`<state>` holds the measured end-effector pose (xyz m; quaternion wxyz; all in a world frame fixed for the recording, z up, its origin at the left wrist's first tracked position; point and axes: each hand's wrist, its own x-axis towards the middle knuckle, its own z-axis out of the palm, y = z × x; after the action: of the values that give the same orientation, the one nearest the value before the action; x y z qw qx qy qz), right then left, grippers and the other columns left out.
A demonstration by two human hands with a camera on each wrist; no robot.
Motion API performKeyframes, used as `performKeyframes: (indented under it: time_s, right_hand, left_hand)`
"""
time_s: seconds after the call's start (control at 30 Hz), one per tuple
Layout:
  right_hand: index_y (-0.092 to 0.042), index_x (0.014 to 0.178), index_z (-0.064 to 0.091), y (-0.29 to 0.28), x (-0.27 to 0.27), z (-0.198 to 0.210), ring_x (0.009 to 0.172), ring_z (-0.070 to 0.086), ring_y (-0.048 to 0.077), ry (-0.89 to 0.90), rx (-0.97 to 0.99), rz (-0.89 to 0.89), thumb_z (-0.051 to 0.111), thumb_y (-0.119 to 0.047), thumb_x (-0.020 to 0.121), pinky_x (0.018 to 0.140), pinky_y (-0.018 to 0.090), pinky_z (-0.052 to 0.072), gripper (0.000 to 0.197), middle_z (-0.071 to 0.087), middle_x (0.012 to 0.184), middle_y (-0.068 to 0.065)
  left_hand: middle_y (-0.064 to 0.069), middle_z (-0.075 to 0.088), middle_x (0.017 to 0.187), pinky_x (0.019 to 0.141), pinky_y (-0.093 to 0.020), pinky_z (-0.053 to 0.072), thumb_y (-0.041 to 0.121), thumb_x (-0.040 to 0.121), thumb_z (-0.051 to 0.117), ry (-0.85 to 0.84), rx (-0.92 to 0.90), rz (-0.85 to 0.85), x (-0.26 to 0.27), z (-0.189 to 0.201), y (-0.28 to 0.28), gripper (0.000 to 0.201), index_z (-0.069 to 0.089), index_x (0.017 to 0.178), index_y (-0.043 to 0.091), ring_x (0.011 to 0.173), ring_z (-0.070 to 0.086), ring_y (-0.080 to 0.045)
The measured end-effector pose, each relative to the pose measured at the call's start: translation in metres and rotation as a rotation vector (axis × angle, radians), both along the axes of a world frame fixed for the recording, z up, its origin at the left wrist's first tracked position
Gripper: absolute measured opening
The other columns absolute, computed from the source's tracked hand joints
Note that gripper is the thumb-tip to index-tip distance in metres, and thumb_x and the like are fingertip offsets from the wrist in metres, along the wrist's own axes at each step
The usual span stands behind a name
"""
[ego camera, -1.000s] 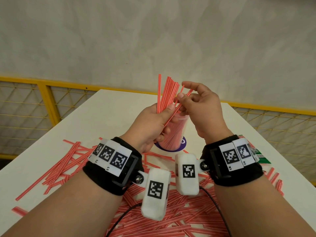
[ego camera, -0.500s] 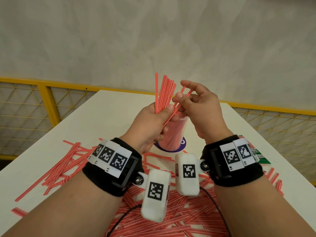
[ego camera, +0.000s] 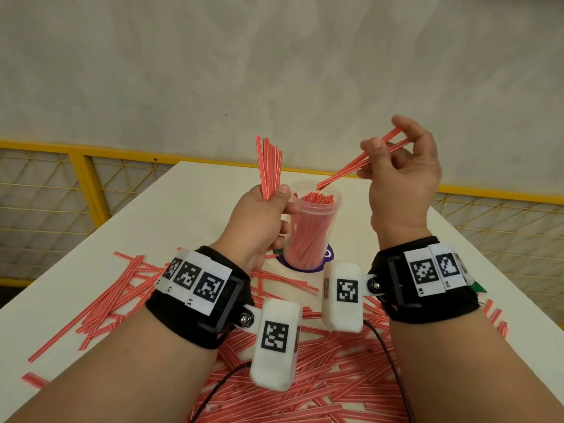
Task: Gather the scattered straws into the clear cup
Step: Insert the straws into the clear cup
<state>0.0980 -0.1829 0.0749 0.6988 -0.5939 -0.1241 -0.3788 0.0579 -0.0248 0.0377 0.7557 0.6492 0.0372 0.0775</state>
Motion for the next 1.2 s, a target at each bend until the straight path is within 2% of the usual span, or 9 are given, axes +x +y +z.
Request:
performKeyframes:
  time_s: [0.13,0.23,0.33,0.4,0.5,0.67,0.87,1.0,1.2]
  right_hand:
    - [-0.036,0.112,0.056,0.003,0.004,-0.011,0.068,0.065,0.018,-0.054,-0.199,-0.143,0.066,-0.013,0.088,0.071,0.044,0.057,0.035,0.068,0.077,0.007]
    - [-0.035,0.119,0.059,0.006,0.008,-0.018,0.073,0.065,0.012,0.045,-0.368,-0.097,0.068,-0.018,0.088,0.077,0.035,0.056,0.037,0.066,0.08,-0.005]
    - [-0.037,0.13,0.057,0.004,0.011,-0.023,0.089,0.063,0.003,0.203,-0.602,-0.051,0.065,-0.031,0.091,0.089,0.025,0.048,0.04,0.07,0.101,-0.003]
    - [-0.035,0.124,0.063,0.002,0.011,-0.021,0.079,0.057,-0.005,0.22,-0.643,-0.077,0.061,-0.033,0.093,0.084,0.023,0.045,0.03,0.07,0.101,-0.005]
    - [-0.027,0.109,0.071,0.003,0.009,-0.015,0.062,0.045,-0.008,0.194,-0.651,-0.115,0.058,-0.029,0.095,0.073,0.02,0.038,0.019,0.07,0.098,-0.01]
    - [-0.027,0.105,0.069,0.011,0.0,-0.008,0.07,0.055,-0.009,0.215,-0.642,-0.054,0.061,-0.028,0.093,0.067,0.013,0.043,0.014,0.063,0.084,-0.022]
    - [-0.025,0.117,0.061,0.021,-0.008,-0.005,0.064,0.065,0.009,0.268,-0.504,0.106,0.065,-0.028,0.091,0.065,0.027,0.053,0.026,0.072,0.084,-0.002]
    - [-0.023,0.112,0.061,0.025,-0.01,-0.007,0.056,0.063,0.007,0.304,-0.389,0.211,0.067,-0.019,0.089,0.06,0.026,0.047,0.023,0.069,0.073,0.004]
    - [-0.015,0.103,0.064,0.024,-0.014,-0.005,0.044,0.054,0.007,0.299,-0.21,0.349,0.066,-0.003,0.088,0.042,0.017,0.044,0.02,0.056,0.06,0.005]
  left_hand:
    - [0.007,0.065,0.07,0.038,-0.02,0.035,0.034,0.1,0.051,-0.001,0.02,-0.027,-0.001,-0.001,-0.002,0.017,0.059,0.101,0.019,0.043,0.045,-0.004]
    - [0.008,0.064,0.066,0.038,-0.02,0.034,0.033,0.1,0.051,-0.003,0.025,-0.035,-0.002,0.0,-0.003,0.019,0.059,0.102,0.017,0.043,0.044,-0.005]
    - [0.005,0.063,0.07,0.037,-0.02,0.033,0.033,0.099,0.052,-0.003,0.008,-0.033,-0.002,0.001,-0.002,0.019,0.06,0.102,0.016,0.043,0.042,-0.005]
    - [0.003,0.061,0.072,0.037,-0.019,0.032,0.034,0.099,0.052,0.0,-0.004,-0.038,-0.002,0.001,-0.002,0.02,0.059,0.103,0.015,0.043,0.039,-0.006]
    - [0.002,0.057,0.071,0.035,-0.018,0.027,0.04,0.098,0.052,0.0,-0.033,-0.068,-0.003,0.002,-0.003,0.03,0.058,0.106,0.012,0.041,0.034,-0.005]
    - [0.005,0.057,0.067,0.034,-0.018,0.024,0.038,0.099,0.051,0.013,-0.058,-0.134,-0.004,0.003,-0.006,0.023,0.059,0.108,0.018,0.04,0.037,-0.004]
    - [0.007,0.059,0.071,0.035,-0.017,0.025,0.037,0.097,0.055,-0.005,-0.042,-0.184,-0.006,0.004,-0.005,0.02,0.062,0.106,0.02,0.045,0.042,-0.005]
    - [0.009,0.058,0.068,0.035,-0.016,0.025,0.037,0.096,0.055,-0.015,-0.023,-0.224,-0.007,0.003,-0.007,0.021,0.062,0.106,0.019,0.045,0.04,-0.006]
    - [0.009,0.061,0.068,0.035,-0.015,0.027,0.041,0.096,0.053,-0.022,-0.012,-0.228,-0.009,0.004,-0.007,0.025,0.061,0.11,0.022,0.048,0.043,-0.007]
